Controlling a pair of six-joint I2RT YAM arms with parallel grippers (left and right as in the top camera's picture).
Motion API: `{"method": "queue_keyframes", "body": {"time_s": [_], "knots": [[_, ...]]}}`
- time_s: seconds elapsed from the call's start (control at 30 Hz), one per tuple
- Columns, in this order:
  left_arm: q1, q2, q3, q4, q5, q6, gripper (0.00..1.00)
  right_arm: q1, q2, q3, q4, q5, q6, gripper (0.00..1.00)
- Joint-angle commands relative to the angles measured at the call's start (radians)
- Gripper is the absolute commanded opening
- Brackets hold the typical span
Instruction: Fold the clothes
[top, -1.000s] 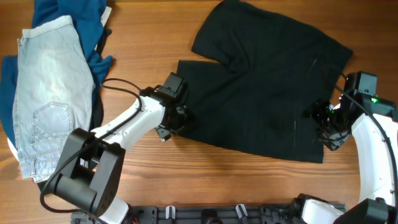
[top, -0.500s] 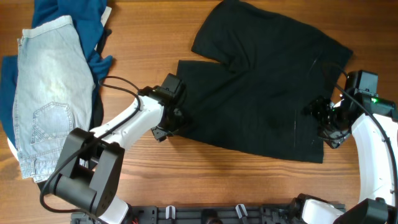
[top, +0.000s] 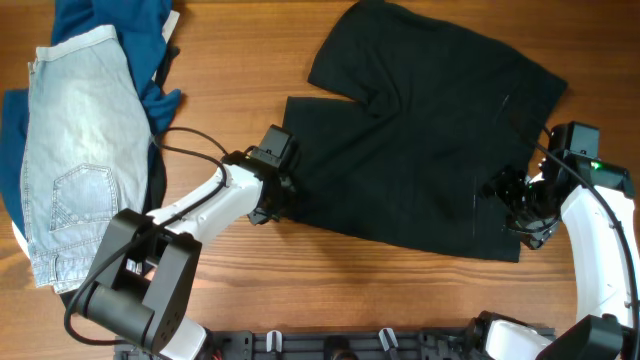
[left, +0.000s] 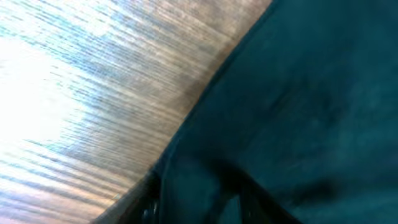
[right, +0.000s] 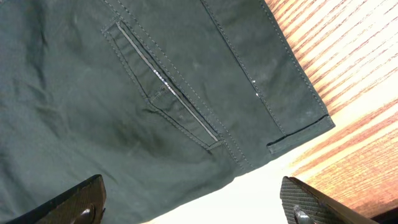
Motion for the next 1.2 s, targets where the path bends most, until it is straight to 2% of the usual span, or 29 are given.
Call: {"method": "queue_keyframes", "body": {"time_s": [0.0, 0.17, 0.5, 0.77, 0.97, 1.17], "knots": [[-0.003, 0.019, -0.028, 0.019, -0.023, 0.006, 0.04, 0.002, 0.004, -0.008, -0.031, 0.038, -0.013, 0.90], [0.044, -0.005, -0.027, 0.020, -0.050, 0.006, 0.04, 0.002, 0.004, -0.008, -0.094, 0.040, 0.020, 0.90], [0.244, -0.073, -0.026, 0.095, -0.067, 0.074, 0.04, 0.002, 0.004, -0.010, -0.188, -0.014, 0.022, 0.89], [0.265, -0.073, -0.026, 0.132, -0.070, 0.085, 0.04, 0.078, 0.004, -0.051, -0.227, -0.037, 0.065, 0.89], [0.265, -0.072, -0.026, 0.135, -0.071, 0.085, 0.04, 0.234, 0.004, -0.192, -0.153, -0.080, 0.214, 0.89], [0.265, -0.072, -0.026, 0.134, -0.070, 0.085, 0.04, 0.377, 0.004, -0.324, 0.061, -0.136, 0.377, 0.86]]}}
